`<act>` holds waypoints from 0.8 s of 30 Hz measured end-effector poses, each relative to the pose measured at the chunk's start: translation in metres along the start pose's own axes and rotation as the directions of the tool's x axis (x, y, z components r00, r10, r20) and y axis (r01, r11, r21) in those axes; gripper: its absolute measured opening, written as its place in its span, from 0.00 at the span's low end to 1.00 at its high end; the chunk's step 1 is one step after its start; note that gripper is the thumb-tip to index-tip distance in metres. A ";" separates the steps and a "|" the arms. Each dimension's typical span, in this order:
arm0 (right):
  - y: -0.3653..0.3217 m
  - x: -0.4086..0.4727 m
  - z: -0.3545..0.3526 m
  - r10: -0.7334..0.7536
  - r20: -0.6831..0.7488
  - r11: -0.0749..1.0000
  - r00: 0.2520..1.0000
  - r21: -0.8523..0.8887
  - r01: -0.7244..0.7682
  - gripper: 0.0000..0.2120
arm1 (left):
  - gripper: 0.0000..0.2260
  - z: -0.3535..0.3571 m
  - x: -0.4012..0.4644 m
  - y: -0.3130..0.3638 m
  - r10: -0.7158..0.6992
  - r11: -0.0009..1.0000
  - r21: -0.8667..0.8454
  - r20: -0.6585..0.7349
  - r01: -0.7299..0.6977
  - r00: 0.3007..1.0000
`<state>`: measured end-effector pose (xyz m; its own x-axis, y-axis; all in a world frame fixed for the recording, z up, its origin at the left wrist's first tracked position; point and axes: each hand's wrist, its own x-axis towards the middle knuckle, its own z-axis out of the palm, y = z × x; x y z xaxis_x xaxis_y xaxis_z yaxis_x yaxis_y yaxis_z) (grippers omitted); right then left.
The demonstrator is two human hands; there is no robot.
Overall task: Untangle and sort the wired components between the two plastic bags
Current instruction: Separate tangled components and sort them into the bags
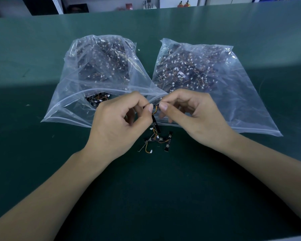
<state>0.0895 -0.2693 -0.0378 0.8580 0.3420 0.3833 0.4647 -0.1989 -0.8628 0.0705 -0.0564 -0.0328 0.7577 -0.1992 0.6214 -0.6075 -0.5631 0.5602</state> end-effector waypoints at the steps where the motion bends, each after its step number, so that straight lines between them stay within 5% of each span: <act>1: 0.000 0.000 -0.001 0.001 0.006 1.000 1.000 -0.006 -0.001 0.04 | 0.08 0.000 0.000 0.000 0.000 1.000 0.004 0.000 0.000 1.000; 13: 0.007 0.007 -0.016 -0.052 0.028 0.982 0.998 -0.182 0.056 0.06 | 0.07 0.001 0.000 -0.007 0.043 0.998 0.039 -0.008 -0.042 0.999; 18: 0.008 0.010 -0.026 -0.136 0.202 0.756 0.970 -0.612 0.233 0.23 | 0.07 -0.003 0.002 -0.009 0.046 0.998 0.054 -0.049 -0.043 0.998; 24: 0.004 0.013 -0.039 -0.016 0.260 0.681 0.965 -0.704 0.201 0.16 | 0.04 0.002 0.000 -0.011 0.121 0.992 0.022 0.014 -0.122 0.993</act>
<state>0.1110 -0.3013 -0.0234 0.7640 0.5725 0.2975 0.6431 -0.7132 -0.2789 0.0777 -0.0515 -0.0405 0.6817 -0.2775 0.6769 -0.6899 -0.5519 0.4685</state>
